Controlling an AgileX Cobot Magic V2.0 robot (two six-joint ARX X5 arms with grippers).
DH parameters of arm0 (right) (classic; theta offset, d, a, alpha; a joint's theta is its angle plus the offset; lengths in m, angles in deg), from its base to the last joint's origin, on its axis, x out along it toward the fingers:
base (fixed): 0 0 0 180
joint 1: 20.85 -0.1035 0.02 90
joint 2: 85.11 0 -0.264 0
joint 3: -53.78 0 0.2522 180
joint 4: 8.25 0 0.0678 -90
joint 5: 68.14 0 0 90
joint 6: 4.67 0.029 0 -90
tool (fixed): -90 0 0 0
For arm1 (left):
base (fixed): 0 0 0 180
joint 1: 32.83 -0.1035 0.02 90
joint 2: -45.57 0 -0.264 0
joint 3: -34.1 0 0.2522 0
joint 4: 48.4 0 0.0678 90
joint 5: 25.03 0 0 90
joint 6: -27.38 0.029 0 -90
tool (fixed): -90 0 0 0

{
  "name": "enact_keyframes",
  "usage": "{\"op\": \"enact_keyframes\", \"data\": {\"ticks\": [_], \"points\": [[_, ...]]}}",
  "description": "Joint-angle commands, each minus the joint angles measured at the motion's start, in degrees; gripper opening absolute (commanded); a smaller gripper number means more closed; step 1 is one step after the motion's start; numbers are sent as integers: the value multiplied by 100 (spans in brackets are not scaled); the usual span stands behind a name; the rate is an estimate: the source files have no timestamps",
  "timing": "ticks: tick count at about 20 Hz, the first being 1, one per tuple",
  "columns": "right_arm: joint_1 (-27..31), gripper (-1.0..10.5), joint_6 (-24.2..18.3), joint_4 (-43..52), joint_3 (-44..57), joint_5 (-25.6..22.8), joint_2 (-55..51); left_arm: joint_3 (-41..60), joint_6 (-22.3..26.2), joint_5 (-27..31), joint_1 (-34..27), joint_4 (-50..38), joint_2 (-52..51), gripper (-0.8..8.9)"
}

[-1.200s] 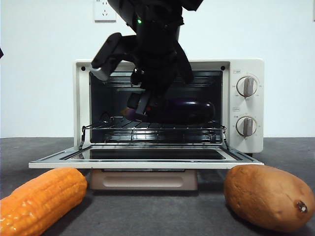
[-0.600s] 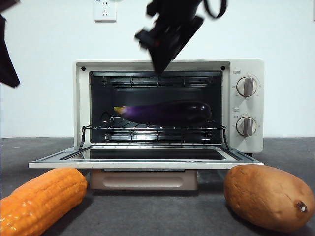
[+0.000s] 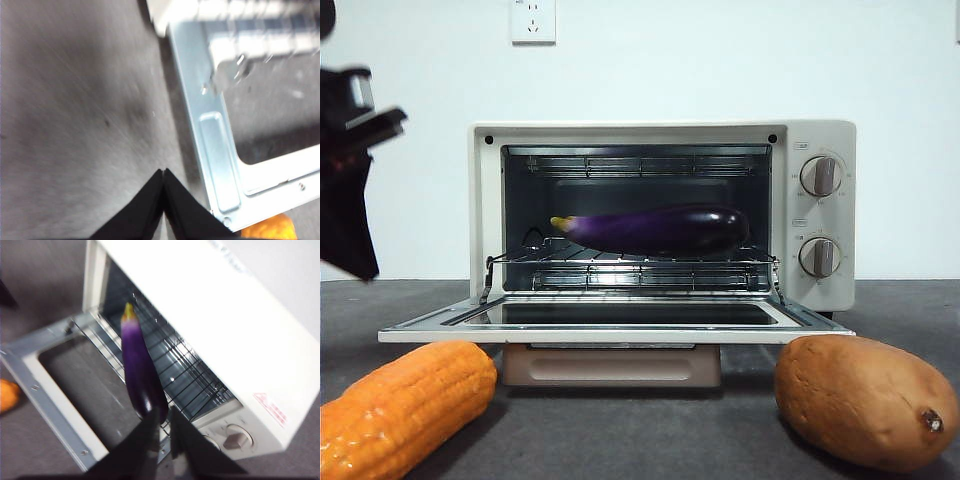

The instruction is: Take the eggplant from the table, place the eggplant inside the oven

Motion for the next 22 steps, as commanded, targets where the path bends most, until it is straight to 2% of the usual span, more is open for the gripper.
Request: {"op": "enact_keyframes", "data": {"ticks": [1, 12, 22], "points": [[-63, 3, 376, -129, -125, 22, -426, -24, 151, -428, -105, -83, 354, 5], [-63, 3, 638, -717, -122, -7, -1851, -24, 308, -1281, -387, -146, 1482, 5], [-63, 3, 761, -1161, -122, -391, -2398, -24, 590, -2479, -455, -260, 2044, 5]]}}
